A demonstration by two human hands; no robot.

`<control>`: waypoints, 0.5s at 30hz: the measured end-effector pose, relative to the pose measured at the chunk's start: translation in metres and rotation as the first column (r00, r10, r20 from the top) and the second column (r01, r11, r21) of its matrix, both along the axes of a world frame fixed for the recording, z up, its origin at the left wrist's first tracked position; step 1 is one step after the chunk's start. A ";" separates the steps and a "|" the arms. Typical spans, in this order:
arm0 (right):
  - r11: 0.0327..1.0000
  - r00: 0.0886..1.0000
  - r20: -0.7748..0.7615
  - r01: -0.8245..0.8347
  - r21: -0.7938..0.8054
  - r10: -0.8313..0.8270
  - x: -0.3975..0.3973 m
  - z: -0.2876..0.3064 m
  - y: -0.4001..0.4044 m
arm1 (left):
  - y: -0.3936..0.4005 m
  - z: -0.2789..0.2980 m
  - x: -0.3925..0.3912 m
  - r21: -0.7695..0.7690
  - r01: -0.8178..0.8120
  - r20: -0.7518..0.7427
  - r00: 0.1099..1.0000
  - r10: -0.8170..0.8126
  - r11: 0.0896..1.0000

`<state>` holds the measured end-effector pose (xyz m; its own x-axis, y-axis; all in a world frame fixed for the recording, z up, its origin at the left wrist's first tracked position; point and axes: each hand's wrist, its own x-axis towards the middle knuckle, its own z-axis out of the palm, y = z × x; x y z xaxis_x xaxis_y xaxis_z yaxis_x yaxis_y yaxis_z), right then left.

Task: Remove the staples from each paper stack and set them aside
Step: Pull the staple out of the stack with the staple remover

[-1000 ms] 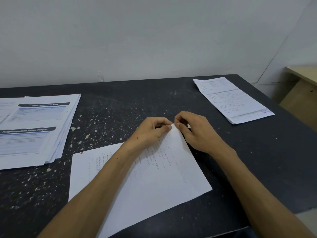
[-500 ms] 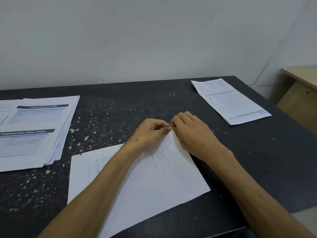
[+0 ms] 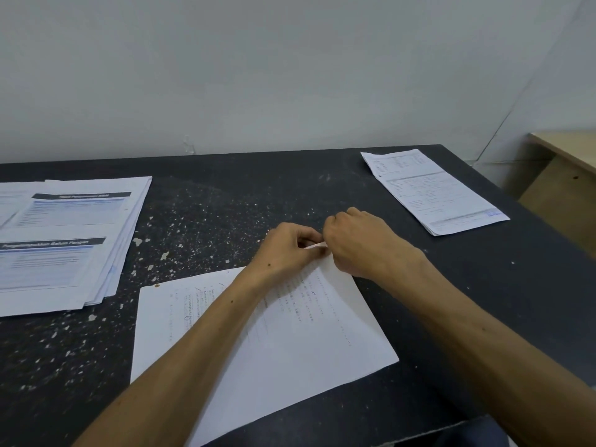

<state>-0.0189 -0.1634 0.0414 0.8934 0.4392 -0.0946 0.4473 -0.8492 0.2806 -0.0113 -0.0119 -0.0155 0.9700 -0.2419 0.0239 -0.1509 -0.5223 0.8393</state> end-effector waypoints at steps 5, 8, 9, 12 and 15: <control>0.986 0.967 -0.225 0.144 0.084 -0.122 0.018 0.009 0.005 | -0.004 -0.005 -0.001 0.042 -0.045 0.053 0.998 0.043 0.998; 0.917 0.942 -0.317 0.221 0.333 -0.112 0.035 0.008 -0.016 | -0.003 -0.005 -0.002 0.028 -0.054 0.042 0.998 0.053 0.998; 0.883 0.935 -0.342 0.237 0.406 -0.094 0.036 0.008 -0.024 | -0.003 -0.005 -0.003 0.013 -0.058 0.039 0.998 0.057 0.998; 0.786 0.921 -0.387 0.267 0.557 -0.039 0.029 0.003 -0.038 | -0.003 -0.004 -0.004 -0.027 -0.086 0.063 0.994 0.088 0.996; 0.711 0.931 -0.365 0.258 0.654 -0.002 0.023 -0.004 -0.044 | -0.004 -0.004 -0.007 -0.069 -0.088 0.084 0.992 0.094 0.994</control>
<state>0.0039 -0.2071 0.0375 0.9206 0.3773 -0.1012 0.2701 -0.8019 -0.5329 -0.0187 -0.0160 -0.0196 0.9815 -0.1477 0.1216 -0.1788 -0.4823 0.8575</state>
